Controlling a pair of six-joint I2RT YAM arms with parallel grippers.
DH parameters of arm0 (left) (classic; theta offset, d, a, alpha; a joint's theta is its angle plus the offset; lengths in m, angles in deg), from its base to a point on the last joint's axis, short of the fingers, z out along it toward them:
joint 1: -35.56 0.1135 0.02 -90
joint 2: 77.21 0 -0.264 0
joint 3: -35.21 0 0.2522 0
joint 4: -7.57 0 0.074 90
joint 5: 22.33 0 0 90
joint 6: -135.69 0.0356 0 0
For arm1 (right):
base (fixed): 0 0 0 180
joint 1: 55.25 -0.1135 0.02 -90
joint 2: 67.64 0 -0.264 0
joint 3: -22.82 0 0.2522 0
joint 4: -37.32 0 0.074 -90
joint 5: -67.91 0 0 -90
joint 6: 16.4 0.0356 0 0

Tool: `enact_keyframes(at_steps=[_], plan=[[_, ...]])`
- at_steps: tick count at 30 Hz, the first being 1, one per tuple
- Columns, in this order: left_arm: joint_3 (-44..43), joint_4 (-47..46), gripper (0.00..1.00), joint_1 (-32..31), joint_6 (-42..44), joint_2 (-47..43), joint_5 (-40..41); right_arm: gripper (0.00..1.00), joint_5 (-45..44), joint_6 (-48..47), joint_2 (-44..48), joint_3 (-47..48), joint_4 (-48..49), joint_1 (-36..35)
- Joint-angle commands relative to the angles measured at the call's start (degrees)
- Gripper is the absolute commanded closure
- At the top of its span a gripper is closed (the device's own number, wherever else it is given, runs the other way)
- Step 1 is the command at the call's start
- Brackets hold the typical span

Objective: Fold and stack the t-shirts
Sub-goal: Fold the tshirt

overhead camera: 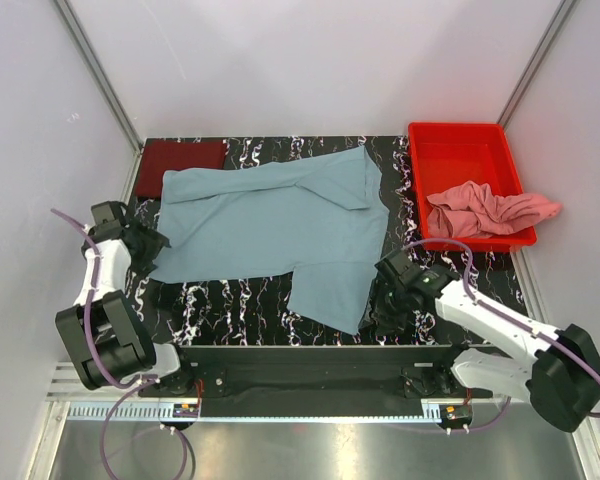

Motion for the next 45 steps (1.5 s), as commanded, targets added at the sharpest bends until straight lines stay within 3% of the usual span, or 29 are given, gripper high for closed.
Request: enact_keyframes(at_steps=[1, 7, 18, 22, 24, 28, 39, 45], plan=[[0.60, 0.17, 0.35, 1.45, -1.90, -0.90, 3.86, 0.46, -4.21, 7.62, -1.00, -2.81, 5.76, -0.46], [2.00, 0.52, 0.35, 1.80, -3.48, -1.16, 5.44, 0.50, -3.18, 14.47, -7.76, -5.46, 16.39, -0.46], [2.44, 1.05, 0.35, 2.59, -5.77, -0.55, 6.24, 0.56, -2.03, 17.73, -12.69, -8.71, 20.80, -0.55], [2.62, 1.57, 0.33, 2.59, -6.04, -0.55, 6.94, 0.68, -1.58, 18.70, -12.43, -10.38, 21.50, -0.63], [2.53, 2.01, 0.25, 2.59, -6.12, -0.37, 6.94, 0.73, -1.85, 18.35, -12.51, -11.08, 21.86, -0.63], [2.53, 2.10, 0.22, 2.68, -6.03, 0.42, 7.03, 1.00, -1.58, 16.42, -13.57, -10.30, 23.26, -0.63], [2.80, 2.10, 0.26, 2.68, -5.86, 3.84, 8.70, 1.00, -9.13, 4.03, -1.80, 1.30, 12.19, -0.46], [3.06, 0.52, 0.31, 2.94, -6.38, 7.36, 7.55, 1.00, -11.24, 0.16, -0.30, 5.53, 8.94, -0.46]])
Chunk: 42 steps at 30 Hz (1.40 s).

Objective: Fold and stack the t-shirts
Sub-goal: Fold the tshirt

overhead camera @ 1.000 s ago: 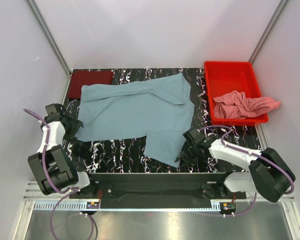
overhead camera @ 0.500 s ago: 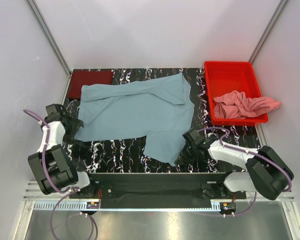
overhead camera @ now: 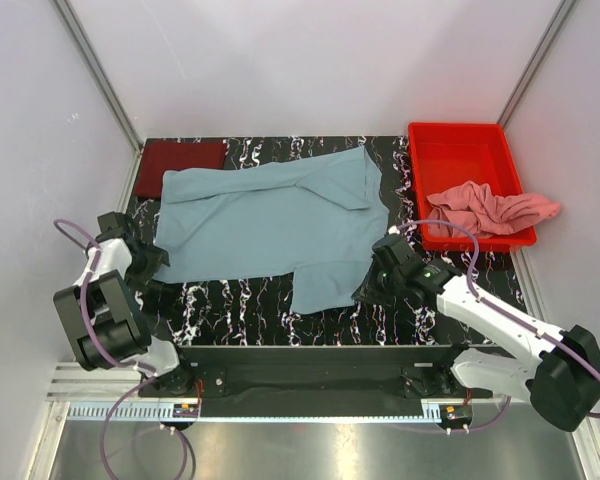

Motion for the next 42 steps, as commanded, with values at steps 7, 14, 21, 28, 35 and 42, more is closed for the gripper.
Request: enact_keyframes(at_steps=[7, 14, 21, 28, 35, 42], plan=[[0.94, -3.53, 0.40, 1.09, -2.42, 4.16, 1.20, 1.00, -6.04, -5.36, 3.21, 3.24, -5.32, 0.22], [0.24, -4.85, 0.86, 1.26, -1.89, 6.45, 0.67, 1.00, -7.00, -9.14, 6.90, 6.40, -7.61, 0.92], [3.22, -3.98, 1.00, 1.35, -0.14, -1.89, 0.58, 1.00, -3.41, -11.78, 11.47, 8.42, -10.15, 0.84], [6.47, -2.31, 1.00, 2.05, -1.36, -13.84, 1.63, 1.00, -0.06, -8.62, 21.56, 6.23, -17.87, 0.92], [11.22, 1.64, 1.00, 1.97, -4.44, -23.78, 1.11, 1.00, 0.99, -7.65, 30.09, 5.52, -26.41, 0.92], [12.90, 8.41, 1.00, 1.79, -5.75, -29.32, 6.19, 1.00, 1.52, -4.31, 35.91, 5.00, -34.14, 0.84]])
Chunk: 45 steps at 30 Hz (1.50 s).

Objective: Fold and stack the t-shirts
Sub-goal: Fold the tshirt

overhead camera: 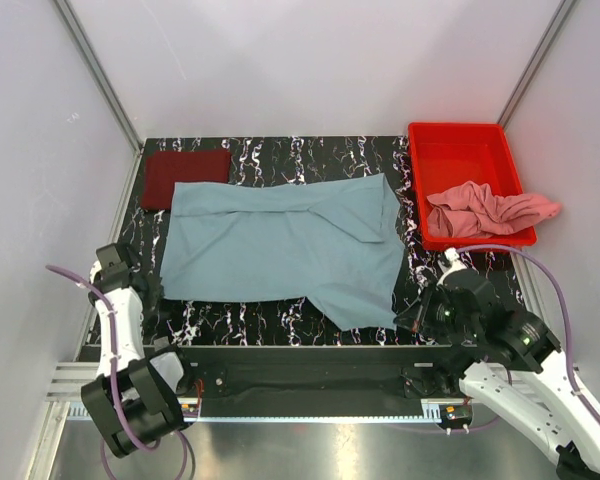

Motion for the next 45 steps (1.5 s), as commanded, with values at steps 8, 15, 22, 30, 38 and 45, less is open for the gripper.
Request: enact_keyframes(at_steps=[8, 15, 22, 30, 38, 45], plan=[[-8.97, 8.40, 1.00, -0.61, 1.09, -2.18, 9.95, 1.00, 3.00, 0.54, -1.87, -1.11, -6.47, 0.16], [-15.74, 2.52, 1.00, -4.91, 5.40, 5.10, 5.82, 1.00, 0.27, -10.17, -22.85, 10.90, -0.67, 4.26], [-27.69, 3.65, 1.00, -11.24, 5.49, 23.29, 8.63, 1.00, 17.14, -24.50, -46.24, 25.23, 5.23, 25.89], [-40.79, 5.06, 1.00, -15.12, 5.31, 39.65, 9.16, 1.00, 21.63, -29.35, -64.61, 42.90, 5.05, 31.62], [-50.37, 6.73, 1.00, -15.65, 4.96, 47.56, 11.53, 1.00, 26.20, -28.65, -74.90, 54.42, 6.53, 34.17], [-53.45, 6.82, 1.00, -15.56, 3.56, 52.57, 10.48, 1.00, 28.75, -27.68, -83.60, 61.20, 7.16, 34.09]])
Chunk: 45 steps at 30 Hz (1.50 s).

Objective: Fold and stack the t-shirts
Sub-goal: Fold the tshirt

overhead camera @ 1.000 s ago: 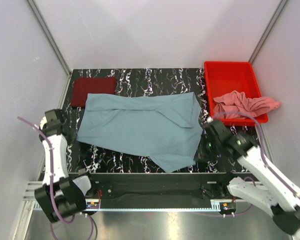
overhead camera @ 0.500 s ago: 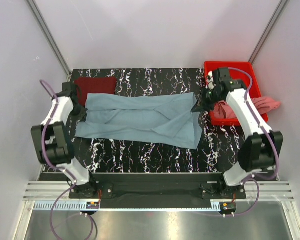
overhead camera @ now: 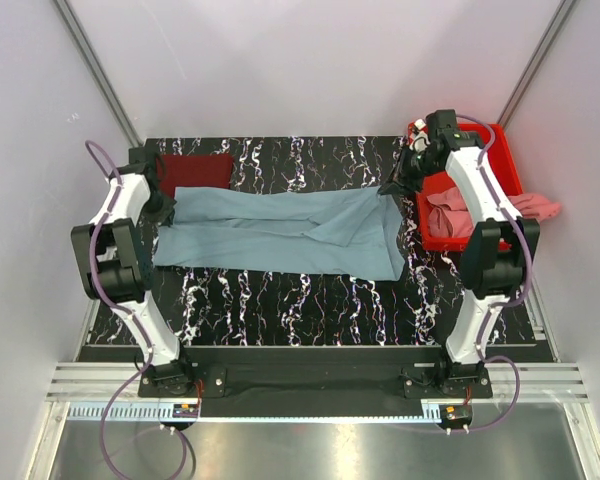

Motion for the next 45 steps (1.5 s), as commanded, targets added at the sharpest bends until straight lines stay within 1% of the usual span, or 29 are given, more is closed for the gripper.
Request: enact_keyframes(at_steps=[1, 9, 16, 23, 26, 27, 28, 29, 30, 32, 34, 35, 36, 37, 38, 39, 40, 41, 42, 43, 44, 45], plan=[[-2.55, -0.50, 1.00, -0.10, -1.27, 1.87, 1.78, 1.00, 3.09, 0.19, -2.65, 3.85, 1.30, -0.23], [-4.22, -0.94, 1.00, -0.02, -1.71, 4.33, 1.52, 1.00, 4.23, 1.16, -8.63, 10.35, 1.30, -0.23], [-5.89, -1.12, 1.00, -0.11, -2.68, 6.79, 0.64, 1.00, 3.62, 1.16, -12.23, 14.40, 0.86, -0.23], [-7.47, -0.94, 0.99, -0.11, -3.30, 9.08, 1.51, 1.00, 3.09, 1.25, -17.06, 18.70, 1.12, -0.23], [-9.22, -0.42, 0.94, -0.11, -2.86, 10.39, 1.95, 0.99, 3.79, 1.77, -19.35, 19.93, 2.61, -0.23], [-9.84, -0.24, 0.91, -0.11, -2.86, 10.83, 1.95, 0.99, 4.06, 2.12, -19.97, 20.11, 3.23, -0.23], [-10.19, -0.15, 0.81, -0.11, -2.51, 11.10, 1.87, 0.99, 4.32, 2.73, -20.49, 20.20, 4.98, -0.23], [-10.54, -0.15, 0.79, -0.11, -2.07, 11.10, 1.78, 0.99, 4.50, 3.18, -21.89, 20.46, 5.95, -0.23], [-10.72, -0.15, 0.76, -0.11, -1.63, 10.93, 1.95, 0.99, 4.50, 3.53, -22.86, 21.16, 6.66, -0.14], [-10.81, -0.33, 0.61, -0.11, -0.93, 9.96, 3.00, 0.99, 4.15, 4.49, -26.36, 24.57, 7.54, -0.23], [-11.42, 0.11, 0.51, -0.11, 1.00, 8.82, 4.06, 0.96, 3.36, 5.63, -28.49, 27.05, 8.06, -0.23], [-11.78, 0.90, 0.43, -0.11, 1.44, 7.34, 4.67, 0.93, 3.36, 5.99, -30.24, 29.32, 8.16, -0.23], [-11.87, 1.77, 0.41, -0.11, 2.15, 6.45, 5.11, 0.90, 2.83, 6.25, -31.13, 30.74, 8.16, -0.14], [-11.52, 1.96, 0.39, -0.11, 3.72, 5.31, 5.03, 0.84, 2.39, 6.60, -31.92, 32.40, 6.68, -0.14], [-9.86, 1.78, 0.38, -0.28, 4.34, 2.43, 4.77, 0.73, 2.13, 6.96, -32.97, 35.20, 6.05, -0.23], [-8.11, 1.26, 0.37, -0.46, 4.96, 0.83, 4.42, 0.71, 1.95, 7.05, -33.33, 36.45, 5.53, -0.14], [-6.09, 0.30, 0.37, -0.63, 6.18, -1.18, 2.06, 0.69, 1.34, 7.22, -33.42, 37.42, 3.87, -0.23], [-1.11, -2.15, 0.37, -0.72, 6.46, -4.60, 0.30, 0.64, 0.55, 7.22, -33.07, 39.43, 2.37, -0.14], [1.73, -3.65, 0.38, -0.63, 6.55, -6.63, -1.63, 0.61, -1.46, 7.05, -32.55, 40.32, 0.70, -0.23], [4.63, -6.02, 0.39, -0.63, 6.89, -8.39, -6.87, 0.58, -3.57, 6.26, -32.02, 41.72, -3.32, -0.23], [10.57, -10.65, 0.40, -0.72, 7.16, -10.76, -9.53, 0.56, -5.07, 5.65, -29.84, 41.56, -4.75, -0.32], [12.46, -11.83, 0.49, -0.72, 7.25, -11.22, -13.04, 0.55, -6.04, 4.94, -28.25, 40.78, -5.72, -0.58]])
